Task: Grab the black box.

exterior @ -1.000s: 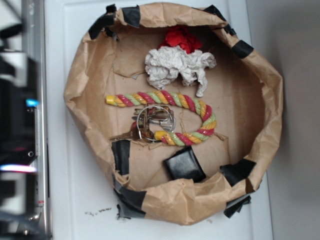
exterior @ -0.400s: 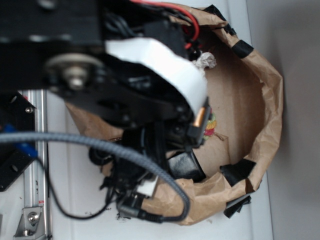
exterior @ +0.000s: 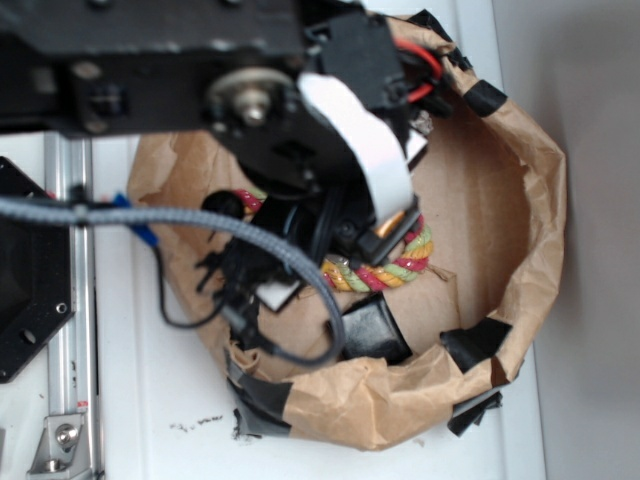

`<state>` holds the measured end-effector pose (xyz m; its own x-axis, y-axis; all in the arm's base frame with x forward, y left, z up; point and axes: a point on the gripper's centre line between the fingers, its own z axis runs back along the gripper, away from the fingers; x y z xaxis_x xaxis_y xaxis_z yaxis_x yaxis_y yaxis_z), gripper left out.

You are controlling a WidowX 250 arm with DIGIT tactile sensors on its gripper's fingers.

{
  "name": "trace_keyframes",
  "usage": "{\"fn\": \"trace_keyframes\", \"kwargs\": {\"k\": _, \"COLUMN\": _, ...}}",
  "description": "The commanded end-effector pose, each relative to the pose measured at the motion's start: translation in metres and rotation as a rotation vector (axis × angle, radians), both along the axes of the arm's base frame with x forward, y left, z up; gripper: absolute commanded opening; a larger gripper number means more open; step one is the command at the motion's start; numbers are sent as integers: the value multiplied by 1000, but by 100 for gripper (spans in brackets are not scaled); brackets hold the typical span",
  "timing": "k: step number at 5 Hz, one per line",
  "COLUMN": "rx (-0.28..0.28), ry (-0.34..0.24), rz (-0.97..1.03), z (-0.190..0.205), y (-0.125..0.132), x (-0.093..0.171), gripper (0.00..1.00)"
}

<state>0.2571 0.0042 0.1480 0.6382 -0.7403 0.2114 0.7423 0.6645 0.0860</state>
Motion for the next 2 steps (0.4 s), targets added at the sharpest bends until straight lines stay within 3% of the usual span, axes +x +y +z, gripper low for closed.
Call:
{"fn": "trace_keyframes", "kwargs": {"k": 1, "rx": 202, "ry": -23, "rz": -336, "z": -29, "y": -39, "x": 5, "gripper": 100}}
{"fn": "trace_keyframes", "kwargs": {"k": 2, "rx": 153, "ry": 10, "rz": -398, "z": -39, "y": -48, "x": -2, "gripper": 100}}
